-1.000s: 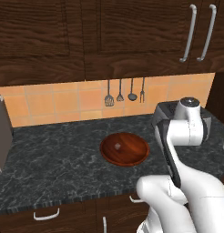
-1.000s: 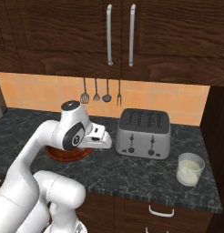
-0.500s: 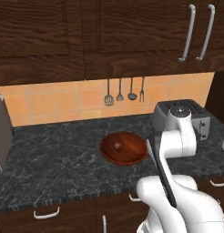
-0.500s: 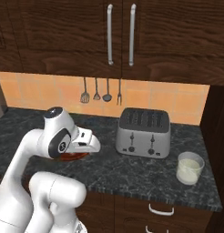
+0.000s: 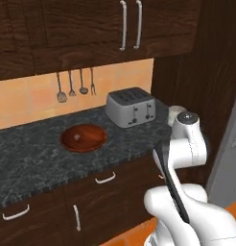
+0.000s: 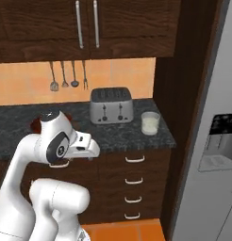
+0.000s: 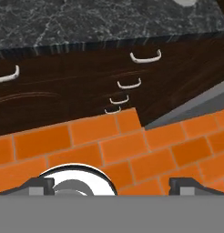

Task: Grab a lemon wedge from the fridge and one ice cube from the ice bowl, and put them in the glass of lemonade.

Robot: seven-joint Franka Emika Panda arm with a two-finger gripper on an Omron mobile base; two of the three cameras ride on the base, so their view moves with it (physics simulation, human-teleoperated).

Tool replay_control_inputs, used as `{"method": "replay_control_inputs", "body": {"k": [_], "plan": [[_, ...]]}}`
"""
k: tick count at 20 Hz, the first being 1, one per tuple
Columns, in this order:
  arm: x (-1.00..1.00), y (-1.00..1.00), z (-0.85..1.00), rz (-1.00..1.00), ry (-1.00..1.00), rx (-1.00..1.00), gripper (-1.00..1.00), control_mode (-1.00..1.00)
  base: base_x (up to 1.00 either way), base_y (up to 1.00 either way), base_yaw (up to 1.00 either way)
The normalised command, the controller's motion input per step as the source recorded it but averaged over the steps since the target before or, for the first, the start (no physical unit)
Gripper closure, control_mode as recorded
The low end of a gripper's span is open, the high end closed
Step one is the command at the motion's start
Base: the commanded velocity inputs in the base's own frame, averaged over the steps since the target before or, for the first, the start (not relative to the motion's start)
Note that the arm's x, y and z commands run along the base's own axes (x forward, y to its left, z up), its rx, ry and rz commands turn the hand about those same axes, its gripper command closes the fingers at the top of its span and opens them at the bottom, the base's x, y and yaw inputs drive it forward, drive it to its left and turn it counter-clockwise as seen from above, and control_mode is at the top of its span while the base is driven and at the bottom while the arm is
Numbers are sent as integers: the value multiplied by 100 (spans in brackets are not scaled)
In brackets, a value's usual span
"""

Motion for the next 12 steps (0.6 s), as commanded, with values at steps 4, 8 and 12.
{"method": "replay_control_inputs", "body": {"k": [4, 8, 12], "plan": [[0, 0, 0, 0, 0, 0, -100, 100, 2, -77, -42], [0, 0, 0, 0, 0, 0, -100, 100, -10, -74, -46], [0, 0, 0, 0, 0, 0, -100, 100, -10, -77, -9]]}}
